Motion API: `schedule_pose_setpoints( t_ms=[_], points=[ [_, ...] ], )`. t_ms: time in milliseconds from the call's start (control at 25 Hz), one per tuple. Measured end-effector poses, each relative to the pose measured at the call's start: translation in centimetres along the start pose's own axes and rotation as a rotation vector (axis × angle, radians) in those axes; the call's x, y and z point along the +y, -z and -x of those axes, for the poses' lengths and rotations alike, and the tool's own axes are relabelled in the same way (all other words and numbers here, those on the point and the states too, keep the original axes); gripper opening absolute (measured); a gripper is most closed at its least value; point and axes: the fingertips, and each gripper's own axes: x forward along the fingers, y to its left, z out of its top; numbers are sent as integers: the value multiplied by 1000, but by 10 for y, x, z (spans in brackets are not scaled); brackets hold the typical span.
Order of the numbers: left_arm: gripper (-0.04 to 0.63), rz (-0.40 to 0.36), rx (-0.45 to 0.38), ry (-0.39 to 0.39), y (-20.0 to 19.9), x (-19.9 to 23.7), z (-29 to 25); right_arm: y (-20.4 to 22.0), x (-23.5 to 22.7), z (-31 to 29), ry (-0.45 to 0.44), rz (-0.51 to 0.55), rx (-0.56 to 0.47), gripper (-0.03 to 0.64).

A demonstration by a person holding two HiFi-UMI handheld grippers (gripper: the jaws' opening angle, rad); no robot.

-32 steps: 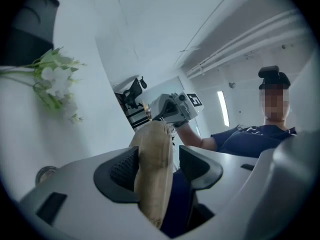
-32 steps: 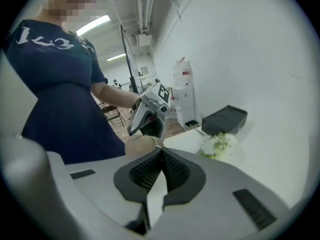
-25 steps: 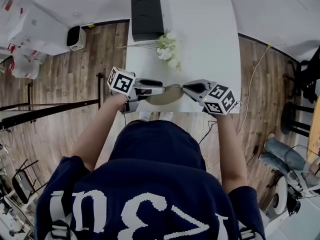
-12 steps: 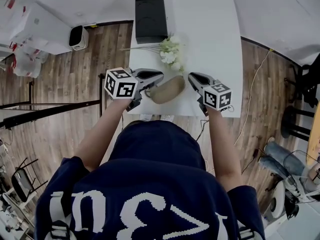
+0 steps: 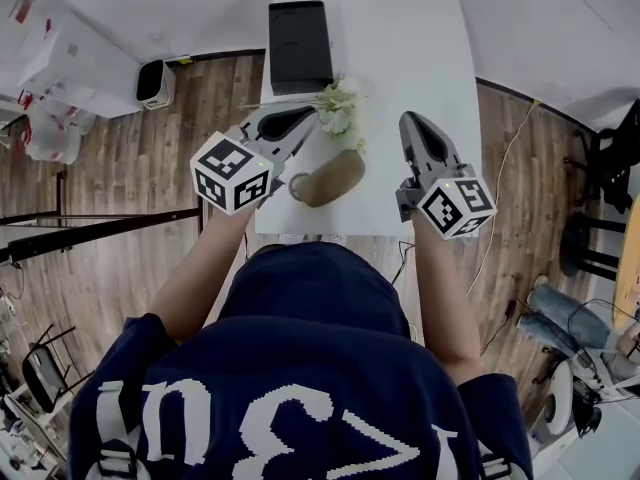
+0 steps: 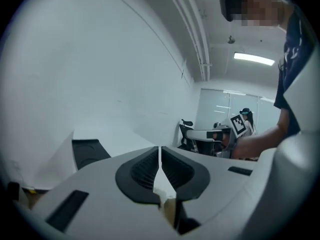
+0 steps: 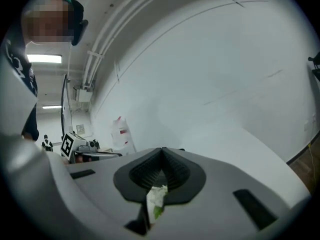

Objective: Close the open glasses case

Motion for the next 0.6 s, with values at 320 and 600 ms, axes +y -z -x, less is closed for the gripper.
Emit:
schedule_pose_setpoints(
  t_ms=[320, 600],
  points=[
    [28, -126, -203, -152, -81, -1, 29, -76, 41, 20, 19, 199, -172, 24],
    [28, -149, -300, -219, -107, 1, 48, -100, 54, 34, 48, 305, -207, 23]
  ],
)
